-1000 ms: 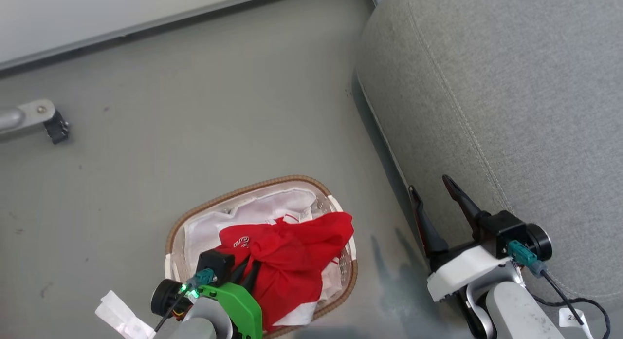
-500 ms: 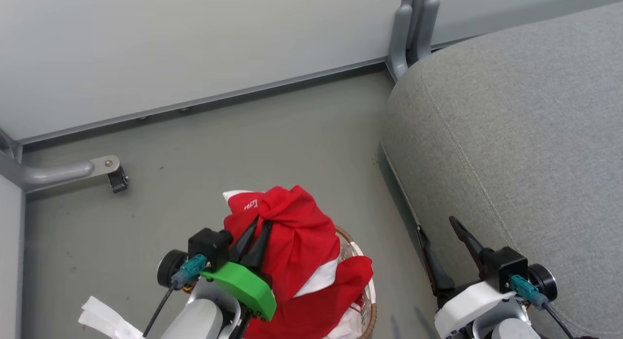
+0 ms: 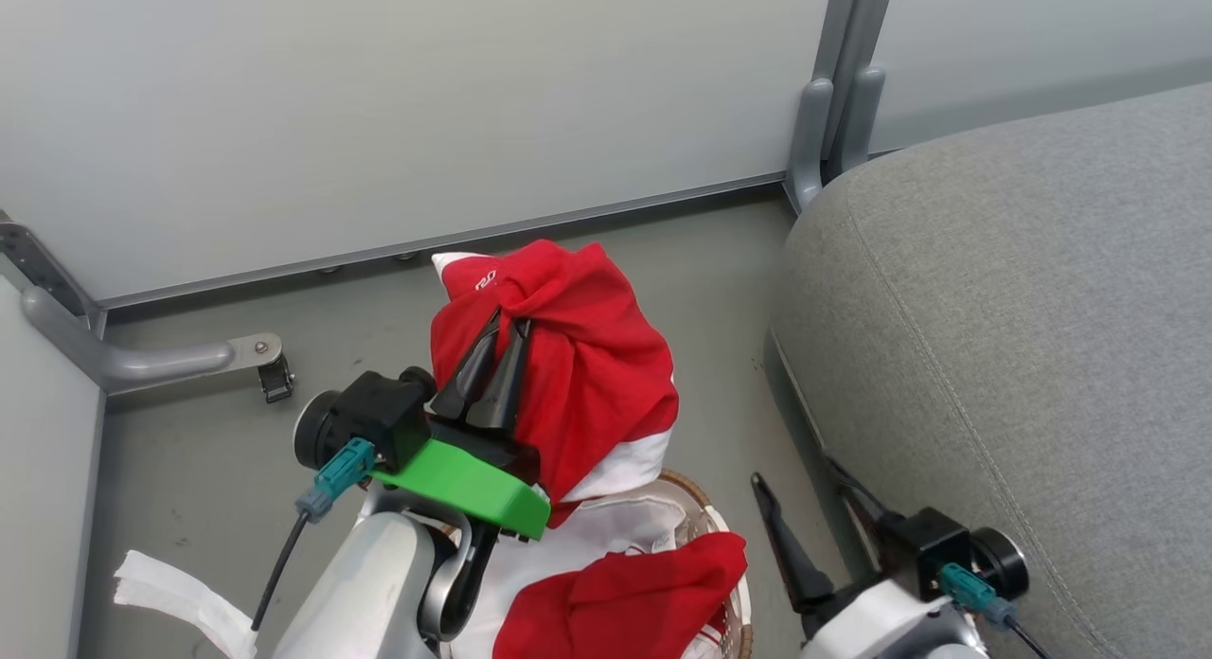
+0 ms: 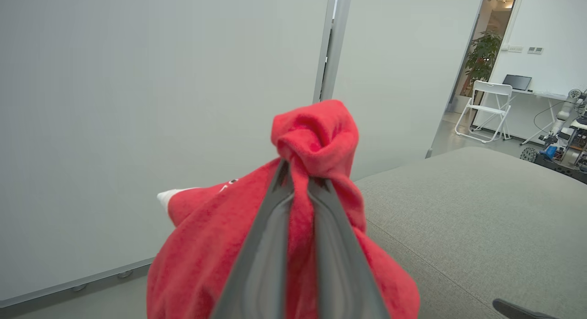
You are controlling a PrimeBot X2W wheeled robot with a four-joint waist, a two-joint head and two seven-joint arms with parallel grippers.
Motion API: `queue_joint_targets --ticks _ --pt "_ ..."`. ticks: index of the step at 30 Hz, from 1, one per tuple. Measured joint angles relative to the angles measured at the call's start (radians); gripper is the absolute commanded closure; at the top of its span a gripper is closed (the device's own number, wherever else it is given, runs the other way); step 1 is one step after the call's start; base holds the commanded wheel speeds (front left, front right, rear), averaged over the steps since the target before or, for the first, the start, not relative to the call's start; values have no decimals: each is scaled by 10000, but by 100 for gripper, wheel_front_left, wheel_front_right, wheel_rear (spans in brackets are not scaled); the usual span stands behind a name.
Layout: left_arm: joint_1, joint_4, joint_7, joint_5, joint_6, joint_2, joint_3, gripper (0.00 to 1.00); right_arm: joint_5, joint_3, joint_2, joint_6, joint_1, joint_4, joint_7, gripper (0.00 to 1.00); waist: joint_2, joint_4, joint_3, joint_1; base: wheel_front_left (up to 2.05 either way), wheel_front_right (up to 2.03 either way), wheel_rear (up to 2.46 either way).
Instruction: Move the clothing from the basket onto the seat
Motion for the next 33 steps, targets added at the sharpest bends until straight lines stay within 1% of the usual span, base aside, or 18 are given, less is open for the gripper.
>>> queue_joint_targets --ticks 6,8,11,14,18,19,20,24,26,27,28,29,33 --pt "28 4 -2 -36 0 -77 -428 100 222 1599 -144 0 -1034 -612 0 0 0 111 -20 0 0 0 0" --pt "31 84 0 -82 0 -84 -648 100 236 2245 -240 0 -1514 -591 2 0 0 190 -22 0 0 0 0" --pt "25 140 -2 -144 0 -136 -986 100 282 2844 -270 0 -2187 -236 2 0 0 350 -28 0 0 0 0" --pt "6 228 0 -157 0 -184 -1350 100 140 2968 -236 0 -2717 276 2 0 0 558 -43 0 0 0 0" --pt "-29 257 0 -374 0 -311 -1875 100 56 2897 -75 0 -2894 1325 0 0 0 889 -85 0 0 0 0" --pt "-33 261 0 -443 0 -332 -1965 100 65 2953 -69 0 -2937 1547 0 56 0 972 -100 0 0 0 0" --pt "-35 261 0 -460 0 -345 -2029 100 159 2989 -52 0 -2966 1661 2 100 0 1037 -110 0 0 0 0" --pt "-37 314 0 -637 0 -355 -2148 100 543 2984 19 0 -3051 1722 2 100 0 1240 -153 0 0 0 0" --pt "-41 410 -2 -621 0 -370 -2011 100 723 2884 25 0 -3033 1553 2 100 0 1206 -155 0 0 0 0" --pt "-40 439 -4 -610 0 -370 -1921 76 750 2813 27 0 -3020 1467 2 100 0 1168 -156 0 0 0 0" --pt "-41 489 -21 -587 0 -368 -1875 22 784 2694 29 0 -2972 1363 2 100 0 1104 -157 0 0 0 0" --pt "-26 527 -19 -514 0 -370 -1810 0 803 2602 29 0 -2877 1252 0 100 0 1023 -156 0 0 0 0" --pt "19 614 -21 -180 0 -380 -1570 0 782 2288 31 2 -2553 968 2 100 0 580 -136 0 0 0 0"
